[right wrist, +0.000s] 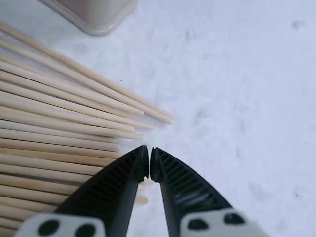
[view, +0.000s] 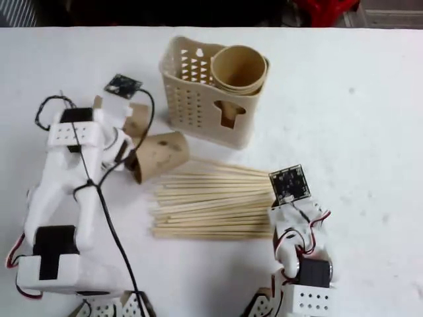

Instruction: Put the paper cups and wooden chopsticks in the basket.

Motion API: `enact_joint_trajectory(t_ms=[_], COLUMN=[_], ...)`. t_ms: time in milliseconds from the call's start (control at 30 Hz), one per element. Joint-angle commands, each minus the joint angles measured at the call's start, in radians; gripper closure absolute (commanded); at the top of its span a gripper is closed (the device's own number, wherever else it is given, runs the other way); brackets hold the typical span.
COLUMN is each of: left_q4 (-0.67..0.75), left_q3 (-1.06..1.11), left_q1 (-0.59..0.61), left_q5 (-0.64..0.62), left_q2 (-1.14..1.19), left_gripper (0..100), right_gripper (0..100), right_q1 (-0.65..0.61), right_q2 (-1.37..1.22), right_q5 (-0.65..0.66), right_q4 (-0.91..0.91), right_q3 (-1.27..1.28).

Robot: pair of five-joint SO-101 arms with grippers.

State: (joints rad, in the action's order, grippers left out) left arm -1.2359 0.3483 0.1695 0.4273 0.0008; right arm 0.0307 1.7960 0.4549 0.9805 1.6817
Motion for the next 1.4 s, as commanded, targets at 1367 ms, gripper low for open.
enact_joint_trajectory(t_ms=[1367], left_q4=[-0.124], left_q3=[-0.462], left_q1=[-0.291], left_q5=[-0.086], left_q2=[0.193], left_gripper=[96], right_gripper=[97.8], right_q1=[0.005], right_q2=[0.005], right_q5=[0.005], right_q4=[0.007], right_q3=[0.008])
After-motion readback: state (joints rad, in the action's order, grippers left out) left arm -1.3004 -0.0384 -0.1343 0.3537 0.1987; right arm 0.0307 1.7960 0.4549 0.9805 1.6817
